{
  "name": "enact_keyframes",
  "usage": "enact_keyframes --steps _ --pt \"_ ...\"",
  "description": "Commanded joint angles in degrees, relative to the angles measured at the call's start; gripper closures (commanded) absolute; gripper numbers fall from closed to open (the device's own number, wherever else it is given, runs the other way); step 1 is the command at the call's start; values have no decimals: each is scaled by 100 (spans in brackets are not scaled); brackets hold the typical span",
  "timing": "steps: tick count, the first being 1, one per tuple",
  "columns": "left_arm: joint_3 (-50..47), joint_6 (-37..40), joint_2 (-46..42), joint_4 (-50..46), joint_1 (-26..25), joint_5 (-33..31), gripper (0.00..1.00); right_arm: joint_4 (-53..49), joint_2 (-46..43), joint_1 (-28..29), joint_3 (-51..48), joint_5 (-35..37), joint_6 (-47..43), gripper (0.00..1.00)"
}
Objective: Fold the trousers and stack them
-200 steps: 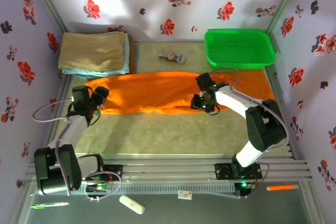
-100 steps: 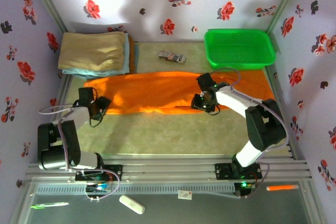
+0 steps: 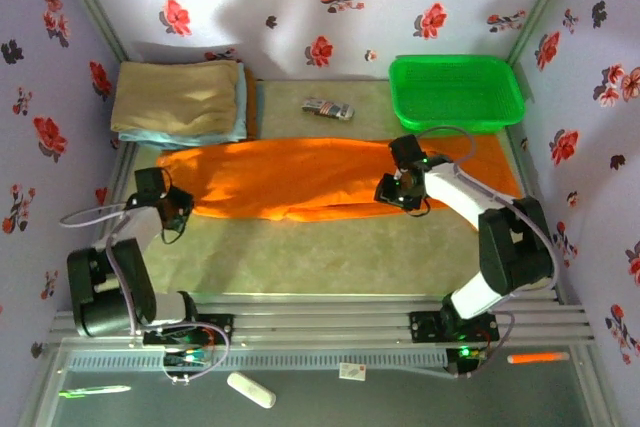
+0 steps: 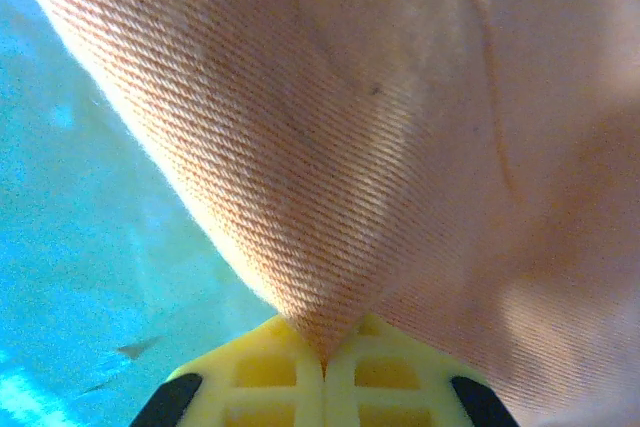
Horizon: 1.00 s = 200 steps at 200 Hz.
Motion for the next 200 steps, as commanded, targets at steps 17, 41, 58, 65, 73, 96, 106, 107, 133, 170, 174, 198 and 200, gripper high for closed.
enact_keyframes --steps 17,41,58,65,73,96,106,107,133,170,174,198,200 --pt "32 318 -856 -1013 678 -347 100 -310 -508 -306 -241 51 -69 57" --pt "-129 381 -1122 -1288 1126 -339 100 -489 -779 -563 -323 50 -117 57" --pt "-221 395 -1209 -1382 1457 -310 100 -685 -1038 -847 -384 130 -116 57" --pt "-252 382 -1219 -1391 1575 -291 100 -782 -1149 -1005 -401 200 -96 56" --pt "-276 366 -1200 -1365 1672 -286 100 -850 -1264 -1196 -448 249 -83 55" --pt "-208 369 -909 -1125 1728 -129 99 -939 -1560 -1843 -589 296 42 49" --pt "-151 407 -713 -985 1725 49 72 -961 -1608 -2138 -635 361 86 46" --pt "-148 408 -698 -968 1724 70 68 -964 -1611 -2165 -641 377 90 46" --pt "-152 456 -551 -641 1712 590 15 -859 -1582 -2911 -918 444 296 38" --pt "-311 612 -1084 -651 1106 724 11 -441 -1094 -3813 -1093 -174 368 38" --pt "-317 642 -1164 -686 1038 725 11 -411 -1030 -3881 -1026 -244 386 38" --pt "-307 811 -1554 -855 680 771 11 -164 -819 -3962 -463 -237 691 40" --pt "-294 830 -1582 -879 654 769 11 -117 -815 -3957 -417 -220 702 40"
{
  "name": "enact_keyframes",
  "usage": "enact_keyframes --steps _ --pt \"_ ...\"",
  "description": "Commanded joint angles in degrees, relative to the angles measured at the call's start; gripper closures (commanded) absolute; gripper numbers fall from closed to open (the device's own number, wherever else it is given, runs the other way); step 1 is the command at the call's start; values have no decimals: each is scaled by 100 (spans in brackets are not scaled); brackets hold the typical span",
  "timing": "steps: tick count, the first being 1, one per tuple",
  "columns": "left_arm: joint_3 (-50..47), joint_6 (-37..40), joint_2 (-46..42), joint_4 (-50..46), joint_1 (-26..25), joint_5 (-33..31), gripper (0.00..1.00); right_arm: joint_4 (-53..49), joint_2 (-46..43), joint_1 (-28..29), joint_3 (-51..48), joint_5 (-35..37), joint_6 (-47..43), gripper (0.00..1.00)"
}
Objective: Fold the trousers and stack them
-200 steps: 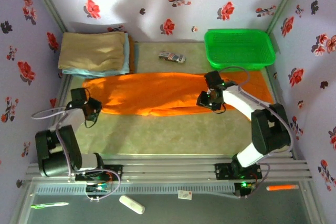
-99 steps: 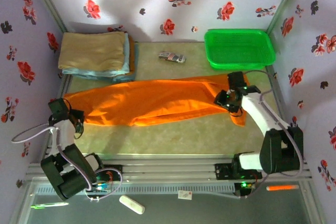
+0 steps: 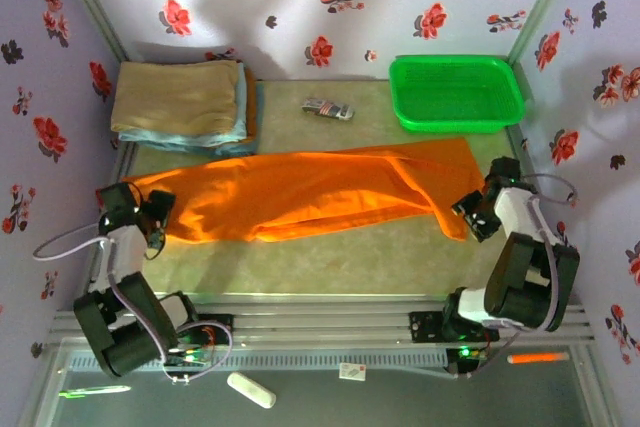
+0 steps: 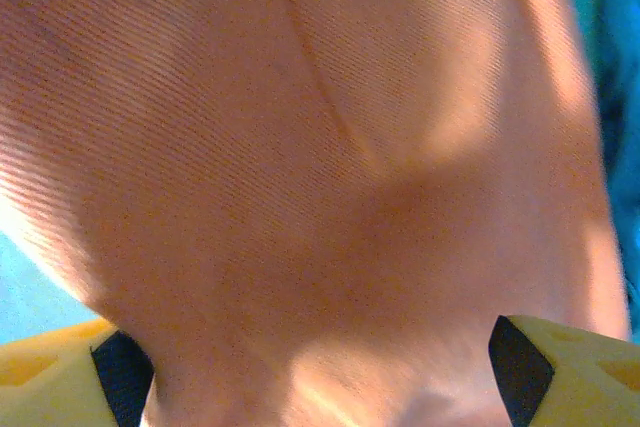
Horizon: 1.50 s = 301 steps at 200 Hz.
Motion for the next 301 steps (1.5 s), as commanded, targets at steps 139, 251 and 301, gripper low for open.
enact_keyframes --steps 139,251,301 --pt "-16 508 -430 148 -1176 720 10 -1011 4218 534 4589 1243 -794 51" --pt "-47 465 -441 209 -1194 749 12 -1174 4117 661 4840 1293 -825 90" --pt "3 433 -459 194 -1202 756 12 -1069 3064 877 4923 1909 -748 95"
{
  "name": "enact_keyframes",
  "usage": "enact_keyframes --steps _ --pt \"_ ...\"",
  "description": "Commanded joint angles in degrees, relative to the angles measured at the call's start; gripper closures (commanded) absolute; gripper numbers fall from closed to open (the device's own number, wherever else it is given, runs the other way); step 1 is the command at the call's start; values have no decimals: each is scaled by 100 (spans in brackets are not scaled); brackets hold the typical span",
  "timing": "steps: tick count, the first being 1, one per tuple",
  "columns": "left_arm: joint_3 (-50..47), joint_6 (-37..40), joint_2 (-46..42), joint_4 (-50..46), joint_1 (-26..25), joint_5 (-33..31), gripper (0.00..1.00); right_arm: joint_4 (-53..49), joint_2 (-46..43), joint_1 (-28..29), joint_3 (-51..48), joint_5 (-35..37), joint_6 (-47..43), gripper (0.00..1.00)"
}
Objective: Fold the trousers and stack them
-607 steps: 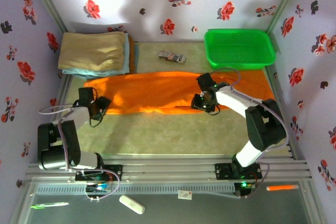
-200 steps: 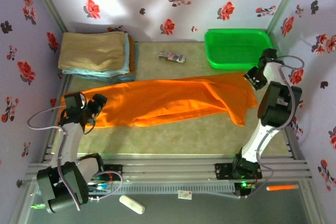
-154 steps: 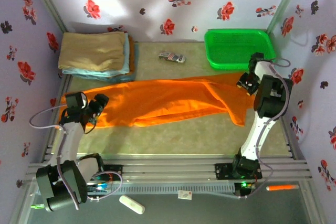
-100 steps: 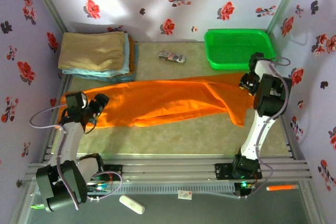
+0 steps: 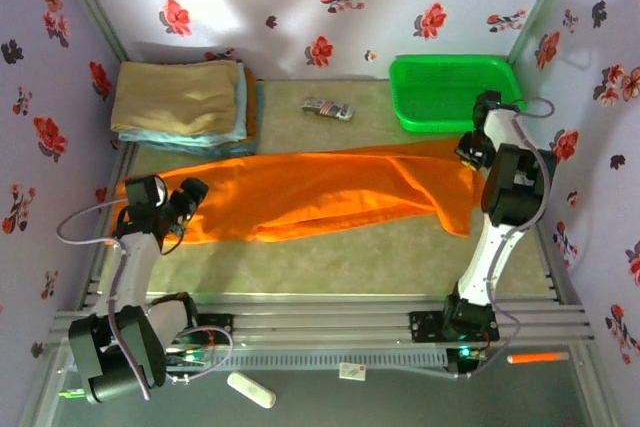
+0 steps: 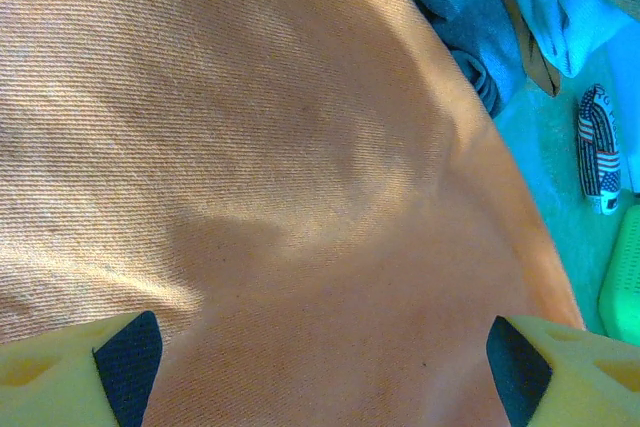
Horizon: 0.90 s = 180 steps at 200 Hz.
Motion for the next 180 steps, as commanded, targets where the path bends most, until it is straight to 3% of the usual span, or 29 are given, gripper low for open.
enact_keyframes --steps 1,23,67,97,122,160,180 --pt "13 58 -15 46 -44 112 12 -16 -700 68 165 508 75 95" --pt "37 68 7 75 -70 110 12 -254 -299 59 1028 577 -56 97" --pt "152 181 17 -59 -231 122 12 -1108 1489 59 3289 468 -216 95" --pt "248 243 116 -108 -470 127 11 -1739 2195 81 4271 393 -102 57" --pt "414 287 156 -214 -729 124 9 -1517 1556 245 3599 478 -48 48" --pt "666 326 0 -513 -1444 -267 7 -383 -428 306 1092 446 260 44" --pt "650 345 -74 -607 -1731 -427 7 -377 -1013 297 605 541 216 44"
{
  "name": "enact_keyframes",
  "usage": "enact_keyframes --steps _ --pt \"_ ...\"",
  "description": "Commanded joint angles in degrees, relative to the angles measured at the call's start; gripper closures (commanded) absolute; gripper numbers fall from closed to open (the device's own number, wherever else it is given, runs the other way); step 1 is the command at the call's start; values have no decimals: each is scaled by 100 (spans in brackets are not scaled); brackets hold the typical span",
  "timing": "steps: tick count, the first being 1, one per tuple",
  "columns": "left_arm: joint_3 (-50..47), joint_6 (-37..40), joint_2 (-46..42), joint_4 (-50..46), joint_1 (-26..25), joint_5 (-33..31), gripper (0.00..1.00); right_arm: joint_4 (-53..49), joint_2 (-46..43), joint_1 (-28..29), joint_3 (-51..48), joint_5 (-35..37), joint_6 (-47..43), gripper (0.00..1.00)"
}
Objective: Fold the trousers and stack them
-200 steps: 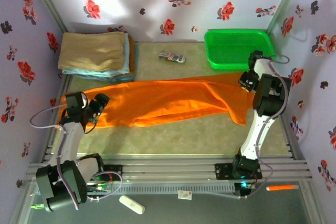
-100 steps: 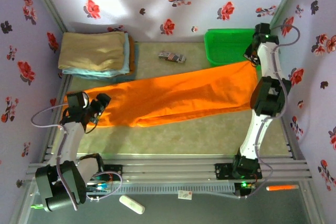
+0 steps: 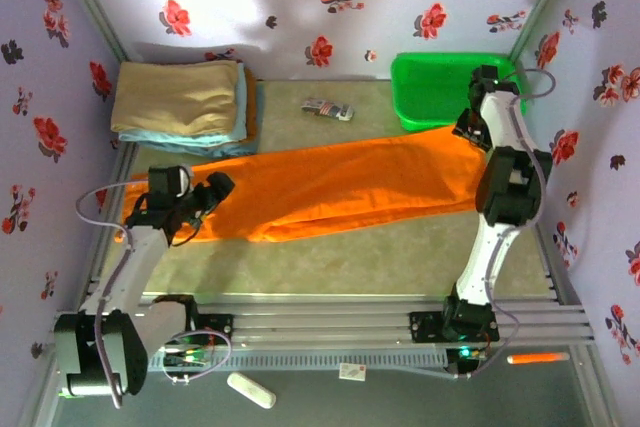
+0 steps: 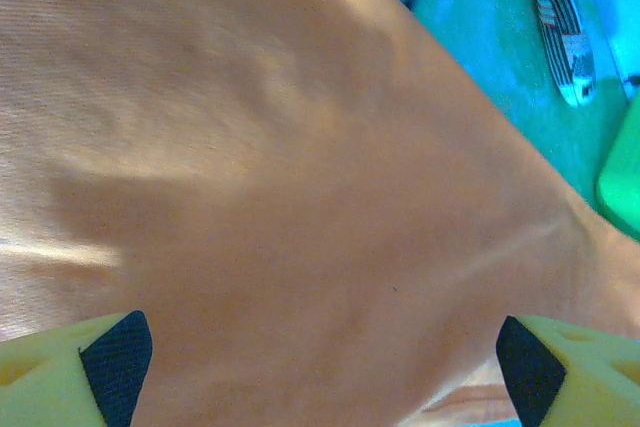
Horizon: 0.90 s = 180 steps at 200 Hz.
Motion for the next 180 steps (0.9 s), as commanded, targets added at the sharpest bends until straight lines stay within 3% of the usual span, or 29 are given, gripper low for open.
enact_keyframes --steps 1,14,48,71,109,155,165,180 --pt "133 175 -163 -316 -285 -278 7 349 -928 -22 -438 190 154 44" --pt "99 160 -208 -315 -416 -290 7 281 -1234 -27 -760 68 267 44" --pt "9 151 -289 -195 -1006 -429 10 1333 -2158 -202 -2742 -436 989 44" --pt "-156 41 -210 52 -1529 -607 13 1887 -2122 -581 -3580 -1231 1338 46" --pt "-389 -110 121 455 -1975 -655 14 2073 -1548 -711 -3783 -1326 1227 51" --pt "-349 -157 246 595 -2062 -668 14 2271 -959 -845 -3599 -1315 1280 55" --pt "-331 -157 261 601 -2060 -672 13 2209 -859 -863 -3534 -1267 1264 58" --pt "-316 -155 288 606 -2062 -681 14 2187 -836 -917 -3535 -1251 1280 76"
